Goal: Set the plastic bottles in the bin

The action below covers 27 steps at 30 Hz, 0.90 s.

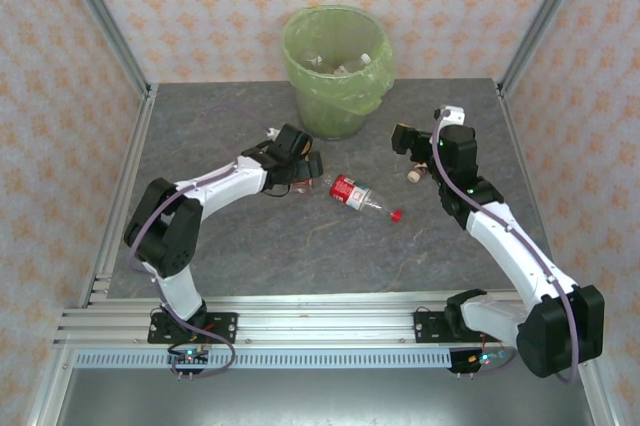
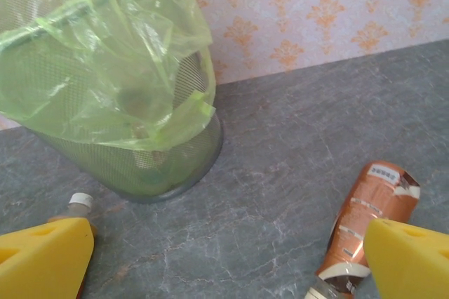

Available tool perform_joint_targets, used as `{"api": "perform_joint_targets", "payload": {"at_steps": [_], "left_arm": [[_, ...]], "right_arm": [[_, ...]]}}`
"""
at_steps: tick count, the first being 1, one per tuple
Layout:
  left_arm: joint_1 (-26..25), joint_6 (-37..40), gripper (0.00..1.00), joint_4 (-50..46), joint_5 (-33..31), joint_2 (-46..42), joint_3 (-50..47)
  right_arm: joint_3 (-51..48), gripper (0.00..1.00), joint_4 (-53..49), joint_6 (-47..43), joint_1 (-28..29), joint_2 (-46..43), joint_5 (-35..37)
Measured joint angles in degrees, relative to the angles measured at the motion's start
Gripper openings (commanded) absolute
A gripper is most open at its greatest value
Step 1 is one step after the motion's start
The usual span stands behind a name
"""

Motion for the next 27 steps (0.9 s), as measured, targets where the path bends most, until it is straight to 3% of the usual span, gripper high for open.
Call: {"api": "perform_joint_targets", "payload": {"at_steps": [27], "left_arm": [[-0.26, 3.19, 0.99, -16.90, -5.68, 21.73, 24.04]], "right_arm": [[-2.82, 0.99, 0.13, 3.39, 0.00, 1.77, 3.65]]}}
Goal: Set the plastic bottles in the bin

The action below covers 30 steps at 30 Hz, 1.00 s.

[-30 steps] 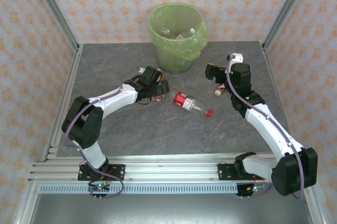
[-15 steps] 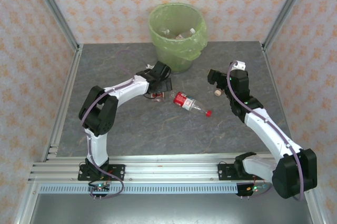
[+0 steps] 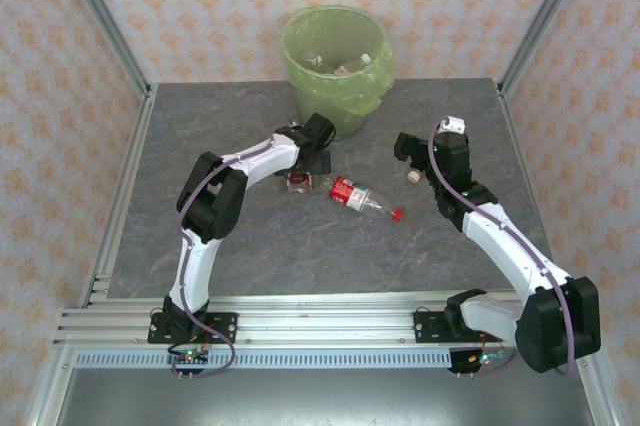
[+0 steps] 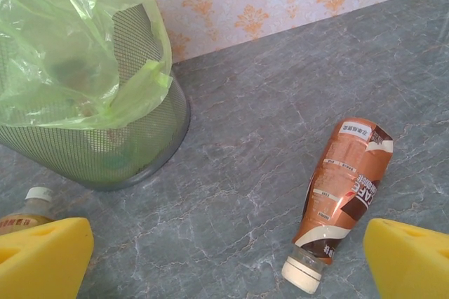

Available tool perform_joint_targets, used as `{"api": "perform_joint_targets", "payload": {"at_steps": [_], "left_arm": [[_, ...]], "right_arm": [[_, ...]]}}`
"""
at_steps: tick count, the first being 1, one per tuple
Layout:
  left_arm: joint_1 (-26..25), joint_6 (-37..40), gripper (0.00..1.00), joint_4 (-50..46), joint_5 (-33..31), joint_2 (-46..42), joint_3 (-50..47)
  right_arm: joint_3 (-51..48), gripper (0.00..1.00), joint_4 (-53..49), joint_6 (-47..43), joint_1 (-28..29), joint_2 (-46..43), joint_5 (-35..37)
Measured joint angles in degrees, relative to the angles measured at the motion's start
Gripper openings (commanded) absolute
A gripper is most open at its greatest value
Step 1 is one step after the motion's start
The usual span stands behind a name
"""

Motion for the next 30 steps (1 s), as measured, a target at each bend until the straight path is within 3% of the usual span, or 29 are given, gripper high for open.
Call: {"api": "perform_joint_targets", "payload": {"at_steps": [21, 30], "left_arm": [[0.00, 3.32, 0.74, -0.46, -3.02, 0.26, -0.59], [0.00, 3.52, 0.72, 0.46, -3.19, -0.87, -2.71]], "right_arm": [[0.00, 0.99, -0.50, -0.44, 0.00, 0.28, 2.21], [0.00, 0.99, -0.50, -0.68, 0.00, 0.28, 4.55]]}}
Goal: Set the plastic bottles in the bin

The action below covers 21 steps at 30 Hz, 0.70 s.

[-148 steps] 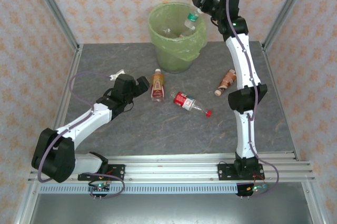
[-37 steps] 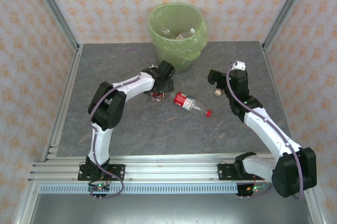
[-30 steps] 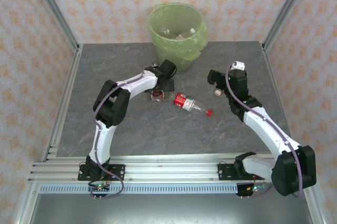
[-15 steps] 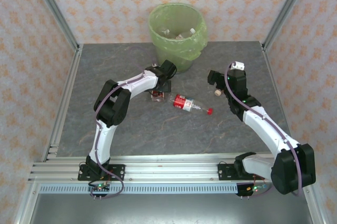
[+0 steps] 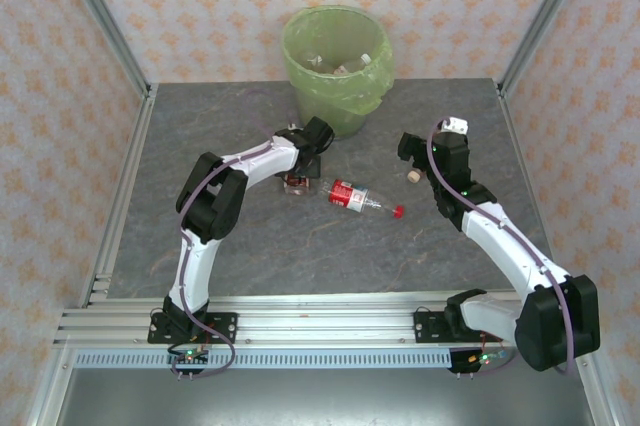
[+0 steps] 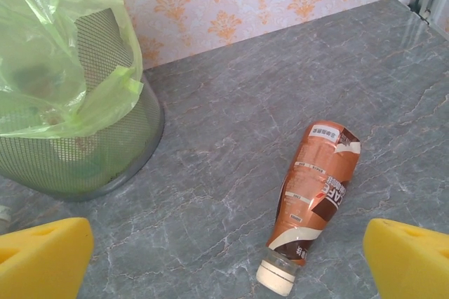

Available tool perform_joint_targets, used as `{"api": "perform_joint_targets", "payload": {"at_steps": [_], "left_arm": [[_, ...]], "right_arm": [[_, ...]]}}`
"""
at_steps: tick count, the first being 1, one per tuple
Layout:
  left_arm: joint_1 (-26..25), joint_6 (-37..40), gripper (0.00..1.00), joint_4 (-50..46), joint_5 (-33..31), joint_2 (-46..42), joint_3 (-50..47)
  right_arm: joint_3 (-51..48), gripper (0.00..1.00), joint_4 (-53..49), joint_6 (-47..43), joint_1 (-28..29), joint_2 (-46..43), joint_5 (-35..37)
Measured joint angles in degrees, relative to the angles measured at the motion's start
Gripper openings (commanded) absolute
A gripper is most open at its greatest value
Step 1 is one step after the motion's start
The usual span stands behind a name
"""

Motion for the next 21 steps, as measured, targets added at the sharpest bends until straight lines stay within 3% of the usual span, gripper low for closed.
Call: {"api": "perform_joint_targets", "payload": {"at_steps": [21], "left_arm": [[0.00, -0.26, 0.61, 0.81, 0.17, -5.33, -4.76]], "right_arm": [[0.00, 0.99, -0.85, -1.51, 0.00, -0.02, 1.05]]}}
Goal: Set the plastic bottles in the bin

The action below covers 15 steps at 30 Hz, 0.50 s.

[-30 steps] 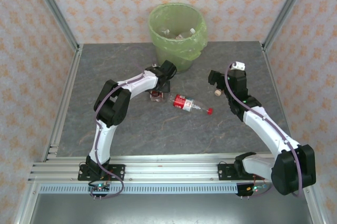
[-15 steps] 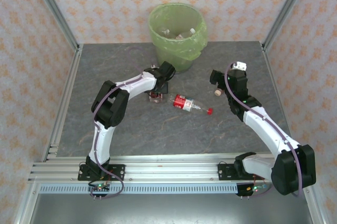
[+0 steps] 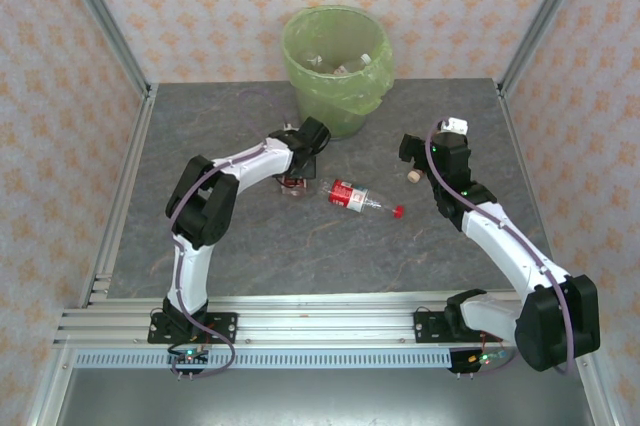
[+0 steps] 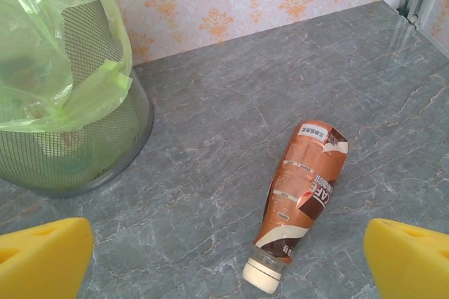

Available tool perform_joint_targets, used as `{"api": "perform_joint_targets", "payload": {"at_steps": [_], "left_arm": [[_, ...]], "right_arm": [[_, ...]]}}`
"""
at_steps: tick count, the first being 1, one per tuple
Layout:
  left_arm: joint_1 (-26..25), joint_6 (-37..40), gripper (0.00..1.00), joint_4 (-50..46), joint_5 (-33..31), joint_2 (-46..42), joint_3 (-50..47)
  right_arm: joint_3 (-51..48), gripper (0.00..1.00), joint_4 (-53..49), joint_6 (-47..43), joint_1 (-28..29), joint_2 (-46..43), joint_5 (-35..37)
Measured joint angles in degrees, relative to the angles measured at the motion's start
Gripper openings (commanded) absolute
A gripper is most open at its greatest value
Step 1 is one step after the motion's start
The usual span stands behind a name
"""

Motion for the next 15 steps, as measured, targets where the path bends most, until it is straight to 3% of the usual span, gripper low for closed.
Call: {"api": "perform_joint_targets", "payload": {"at_steps": [15], "left_arm": [[-0.13, -1.38, 0.61, 5.20, -2.67, -17.18, -10.25]], "right_arm": [[0.00, 0.99, 0.31, 2.05, 0.00, 0.44, 0.22]]}}
